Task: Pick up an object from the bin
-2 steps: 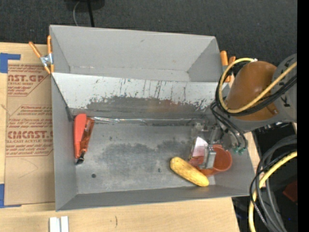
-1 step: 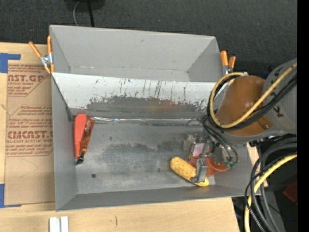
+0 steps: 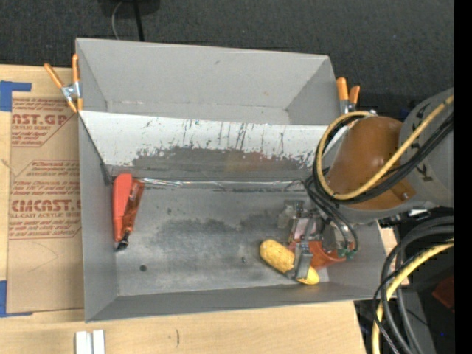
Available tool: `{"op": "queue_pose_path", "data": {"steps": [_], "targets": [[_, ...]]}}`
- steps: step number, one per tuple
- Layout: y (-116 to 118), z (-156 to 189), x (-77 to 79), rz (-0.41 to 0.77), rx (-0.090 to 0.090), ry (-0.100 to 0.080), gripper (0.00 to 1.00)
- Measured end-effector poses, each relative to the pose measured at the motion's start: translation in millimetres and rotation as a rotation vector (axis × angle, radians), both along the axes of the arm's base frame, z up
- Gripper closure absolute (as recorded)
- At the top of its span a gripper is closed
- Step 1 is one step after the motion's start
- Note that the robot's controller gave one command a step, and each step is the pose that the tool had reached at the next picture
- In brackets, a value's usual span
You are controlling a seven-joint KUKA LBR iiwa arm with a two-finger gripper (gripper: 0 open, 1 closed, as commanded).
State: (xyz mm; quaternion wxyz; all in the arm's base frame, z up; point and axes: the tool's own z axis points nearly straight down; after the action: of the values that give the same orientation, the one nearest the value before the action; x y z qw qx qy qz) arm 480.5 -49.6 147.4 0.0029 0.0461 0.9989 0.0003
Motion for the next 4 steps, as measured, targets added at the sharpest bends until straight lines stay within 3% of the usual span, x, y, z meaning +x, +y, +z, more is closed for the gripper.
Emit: {"op": "queue_pose_path", "data": {"steps": [1, 2, 4], "targets": [[-11.7, -65.6, 3.8, -0.085, 0.001, 0.007, 0.0], [-14.7, -98.2, 6.6, -0.099, 0.0, -0.012, 1.0], [-14.0, -91.4, 2.9, -0.098, 0.001, -0.001, 1.0]]}}
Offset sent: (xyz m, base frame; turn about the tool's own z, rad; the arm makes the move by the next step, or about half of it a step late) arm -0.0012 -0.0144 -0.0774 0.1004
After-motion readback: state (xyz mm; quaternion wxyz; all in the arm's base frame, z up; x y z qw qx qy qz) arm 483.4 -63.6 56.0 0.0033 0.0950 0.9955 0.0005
